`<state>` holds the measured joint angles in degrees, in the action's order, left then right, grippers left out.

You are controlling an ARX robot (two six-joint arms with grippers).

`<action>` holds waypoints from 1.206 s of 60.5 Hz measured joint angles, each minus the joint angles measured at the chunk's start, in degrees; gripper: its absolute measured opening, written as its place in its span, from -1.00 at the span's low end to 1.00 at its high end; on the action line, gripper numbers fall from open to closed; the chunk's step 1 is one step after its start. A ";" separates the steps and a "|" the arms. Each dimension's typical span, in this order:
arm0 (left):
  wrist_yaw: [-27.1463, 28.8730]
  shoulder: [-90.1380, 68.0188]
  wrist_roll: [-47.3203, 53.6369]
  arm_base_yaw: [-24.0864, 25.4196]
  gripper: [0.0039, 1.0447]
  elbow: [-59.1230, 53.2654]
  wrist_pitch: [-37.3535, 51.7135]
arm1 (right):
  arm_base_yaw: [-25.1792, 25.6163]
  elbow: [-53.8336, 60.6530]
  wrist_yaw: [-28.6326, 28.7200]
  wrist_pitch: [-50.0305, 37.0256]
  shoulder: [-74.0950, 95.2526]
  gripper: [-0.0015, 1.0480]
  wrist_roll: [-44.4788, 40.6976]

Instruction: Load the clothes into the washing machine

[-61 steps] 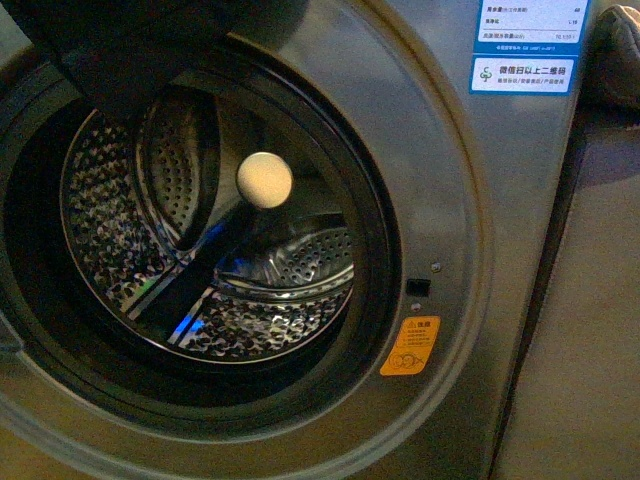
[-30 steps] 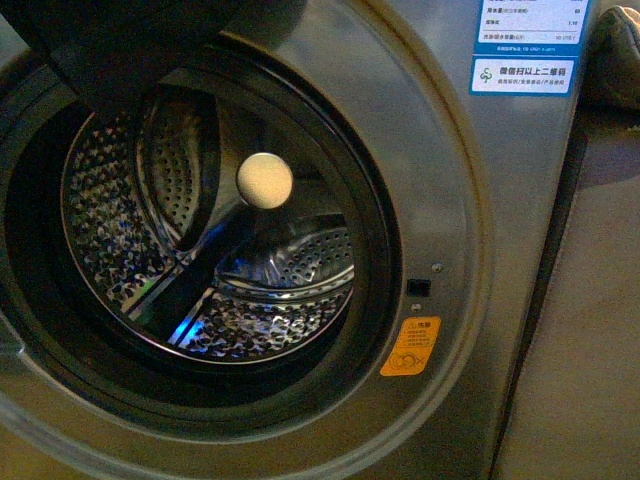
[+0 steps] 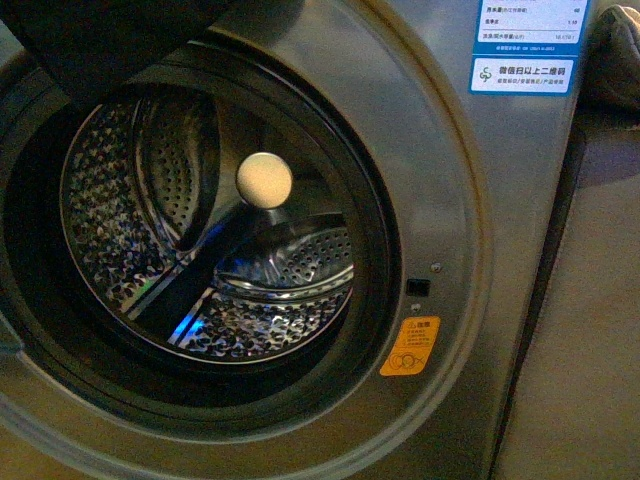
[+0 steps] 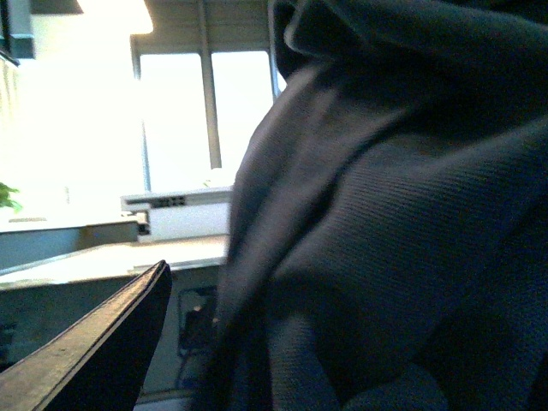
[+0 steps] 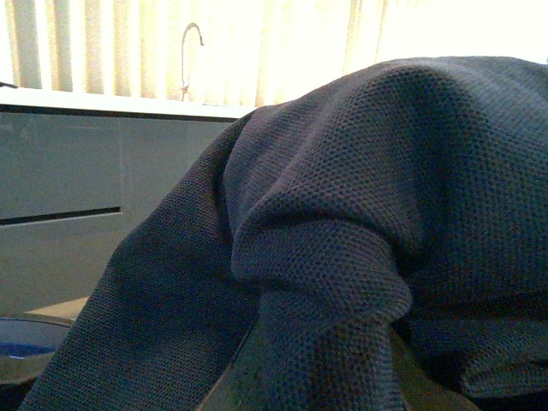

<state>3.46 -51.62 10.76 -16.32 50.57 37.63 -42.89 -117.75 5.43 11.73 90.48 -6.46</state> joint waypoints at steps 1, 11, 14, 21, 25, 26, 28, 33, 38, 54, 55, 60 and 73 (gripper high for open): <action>0.07 -0.02 0.59 0.37 0.88 0.00 0.42 | 0.00 0.00 0.00 0.00 0.00 -0.74 0.02; -2.58 -0.42 1.51 3.10 0.88 0.04 0.66 | 0.00 0.00 0.02 0.00 0.00 -0.74 0.00; -4.48 -1.79 0.70 4.33 0.88 0.35 1.16 | 0.00 0.00 0.00 0.00 0.00 -0.74 0.00; -10.12 -4.44 -2.03 4.90 0.88 1.31 1.53 | 0.02 0.00 -0.07 0.00 0.02 -0.74 -0.02; -13.57 -5.81 -3.52 4.74 0.88 2.03 1.88 | 0.02 0.00 -0.15 0.00 0.02 -0.74 -0.02; -13.81 -6.05 -3.82 4.63 0.88 2.12 2.12 | 0.02 0.00 -0.15 0.00 0.02 -0.74 -0.02; -14.82 -6.73 -4.63 4.26 0.88 2.43 2.69 | 0.00 0.00 -0.15 0.00 0.02 -0.74 -0.02; -18.97 -7.98 -7.54 3.52 0.88 3.04 3.37 | 0.00 0.00 -0.13 0.00 0.02 -0.74 -0.04; -21.79 -9.29 -11.47 2.21 0.88 3.26 5.46 | 0.00 0.00 -0.17 0.00 0.00 -0.74 -0.04; -31.10 -10.97 -27.93 -2.10 0.88 3.06 17.68 | 0.02 0.00 -0.20 0.00 -0.11 -0.74 -0.04; -31.80 -10.97 -28.89 -2.10 0.88 2.97 18.27 | 0.02 0.00 -0.20 0.00 -0.13 -0.74 -0.04; -35.54 -10.69 -33.51 -2.01 0.88 1.73 22.91 | 0.02 -0.02 -0.17 0.00 -0.35 -0.74 -0.04; -37.38 -10.12 -36.28 -1.31 0.88 0.66 21.79 | 0.02 -0.02 -0.02 -0.02 -0.37 -0.74 -0.07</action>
<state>-33.91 -61.73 -25.52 -17.63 51.22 59.42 -42.87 -117.78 5.41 11.70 90.11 -6.52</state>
